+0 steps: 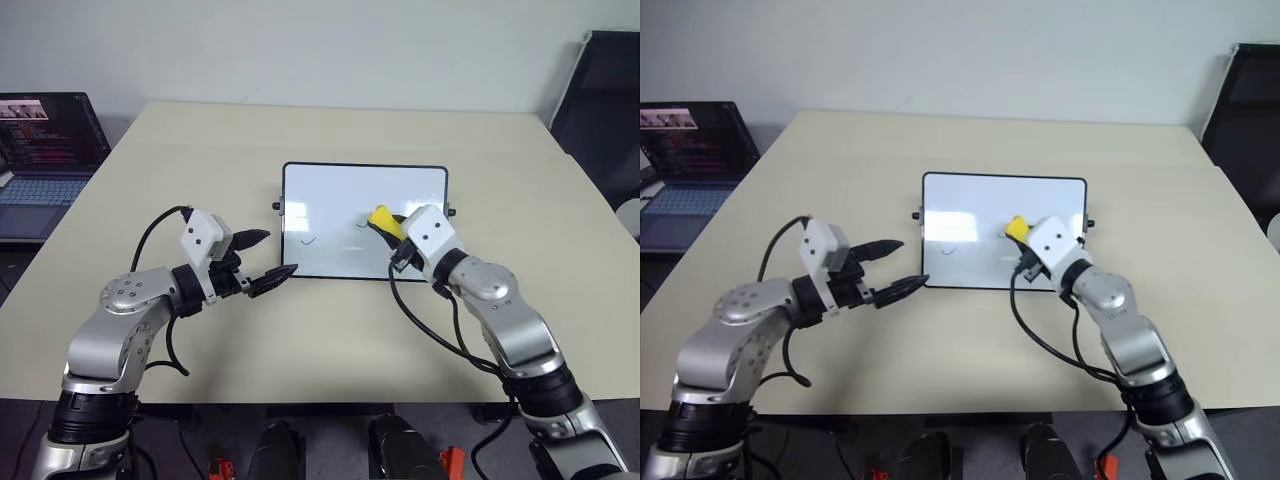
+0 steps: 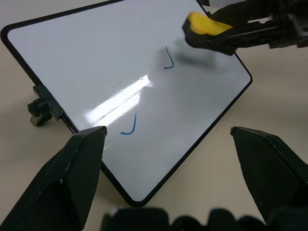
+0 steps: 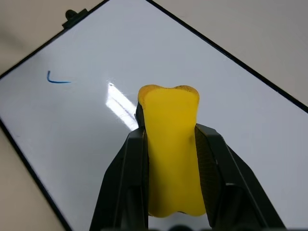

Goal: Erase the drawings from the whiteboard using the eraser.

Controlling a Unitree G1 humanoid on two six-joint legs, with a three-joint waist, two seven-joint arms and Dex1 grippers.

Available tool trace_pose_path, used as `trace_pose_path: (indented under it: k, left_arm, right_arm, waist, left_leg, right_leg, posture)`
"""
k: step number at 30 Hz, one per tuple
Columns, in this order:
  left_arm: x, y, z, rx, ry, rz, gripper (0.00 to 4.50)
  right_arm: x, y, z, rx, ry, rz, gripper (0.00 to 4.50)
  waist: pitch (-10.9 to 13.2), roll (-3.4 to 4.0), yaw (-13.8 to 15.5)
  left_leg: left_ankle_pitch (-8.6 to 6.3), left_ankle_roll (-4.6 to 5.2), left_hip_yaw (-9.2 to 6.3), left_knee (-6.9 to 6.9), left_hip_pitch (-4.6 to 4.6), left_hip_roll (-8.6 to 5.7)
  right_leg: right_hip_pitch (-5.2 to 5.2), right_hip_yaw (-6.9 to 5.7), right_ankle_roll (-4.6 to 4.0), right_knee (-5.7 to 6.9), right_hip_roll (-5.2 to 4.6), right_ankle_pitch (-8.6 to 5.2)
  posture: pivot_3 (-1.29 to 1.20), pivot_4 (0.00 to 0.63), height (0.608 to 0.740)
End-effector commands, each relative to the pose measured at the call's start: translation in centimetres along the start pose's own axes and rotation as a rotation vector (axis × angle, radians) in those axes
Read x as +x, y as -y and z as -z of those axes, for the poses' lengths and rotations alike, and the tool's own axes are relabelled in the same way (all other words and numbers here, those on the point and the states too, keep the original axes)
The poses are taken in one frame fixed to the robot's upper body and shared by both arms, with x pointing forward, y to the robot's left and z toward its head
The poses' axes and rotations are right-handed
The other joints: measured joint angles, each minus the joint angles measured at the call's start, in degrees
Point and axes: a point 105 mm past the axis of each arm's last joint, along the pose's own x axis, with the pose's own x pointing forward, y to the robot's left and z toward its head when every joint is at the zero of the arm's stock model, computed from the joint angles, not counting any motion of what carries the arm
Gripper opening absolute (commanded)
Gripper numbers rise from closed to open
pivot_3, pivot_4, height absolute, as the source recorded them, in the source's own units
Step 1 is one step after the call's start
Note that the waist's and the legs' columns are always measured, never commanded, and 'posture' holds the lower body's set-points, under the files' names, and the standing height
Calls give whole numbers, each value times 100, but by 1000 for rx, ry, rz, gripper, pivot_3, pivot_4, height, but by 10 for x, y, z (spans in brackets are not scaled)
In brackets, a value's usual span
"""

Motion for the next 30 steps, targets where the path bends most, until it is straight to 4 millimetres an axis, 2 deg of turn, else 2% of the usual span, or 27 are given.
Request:
trace_pose_path:
  k: [1,3,6,8,11,14,17,20,22,24,28,30]
  left_arm:
    - [2,3,-11,46,27,17,4500]
    - [2,4,-10,42,26,20,4500]
    - [1,6,-8,37,25,21,4500]
    - [0,6,-8,37,25,20,4500]
    - [-1,6,-7,38,24,16,4500]
    - [-1,6,-7,39,25,15,4500]
    - [-2,6,-6,40,24,15,4500]
    - [-2,6,-4,38,23,16,4500]
    - [-3,5,-1,36,23,15,4500]
    - [-4,4,0,37,23,16,4500]
    - [-5,3,4,35,24,17,4500]
    - [-5,3,5,35,25,20,4500]
  right_arm:
    - [15,15,-12,-67,36,80,1017]
    - [23,18,-12,-77,30,100,1015]
    - [32,-9,6,-75,-48,-43,1015]
    - [30,-25,15,-95,-89,-140,1015]
    - [26,-31,25,-139,-131,-186,1015]
    - [30,-12,26,-185,-134,-83,1014]
    - [34,23,19,-194,-116,99,1014]
    - [34,35,23,-168,-132,151,1013]
    - [33,28,31,-144,-159,108,1013]
    - [31,13,38,-135,-186,15,1013]
    - [21,-26,44,-213,-202,-224,1012]
    - [18,-33,44,-252,-205,-262,1012]
  waist:
    - [1,0,-1]
    - [1,0,-2]
    - [0,0,-5]
    - [0,-1,-8]
    - [-1,-2,-9]
    - [-1,-3,-11]
    - [-1,-2,-14]
    - [-1,-3,-4]
    - [-5,-8,-5]
    - [-6,-10,-7]
    - [-8,-12,-13]
    - [-8,-12,-26]
  left_leg:
    - [0,0,1,-2,-2,0]
    - [0,0,0,-2,-2,0]
    - [0,0,-1,-2,-1,1]
    - [0,0,0,-1,-1,0]
    - [0,0,-1,2,3,1]
    - [1,1,-2,17,7,1]
    - [2,2,-3,37,10,1]
    - [3,4,-3,63,10,0]
    - [3,4,-1,74,10,-1]
    - [3,4,-1,75,10,-1]
    - [2,4,-3,70,13,2]
    - [2,4,-3,64,13,2]
  right_leg:
    - [-2,0,4,0,0,4]
    - [-4,-1,5,3,0,5]
    - [-4,-2,6,6,1,4]
    - [-3,-1,6,7,1,3]
    - [0,-1,0,9,2,-1]
    - [7,-1,-4,12,1,2]
    - [15,-1,-6,16,1,7]
    - [24,-1,-7,13,-2,9]
    - [28,0,-7,9,-6,9]
    - [34,2,-7,9,-6,9]
    - [35,-4,-6,13,-5,9]
    - [33,-4,-6,13,-4,9]
  posture:
    - [0,150,740]
    - [0,150,740]
    - [0,150,740]
    - [0,150,740]
    - [0,150,740]
    - [0,150,740]
    - [0,150,740]
    - [0,150,740]
    - [0,150,740]
    - [0,150,740]
    - [0,150,740]
    - [0,150,740]
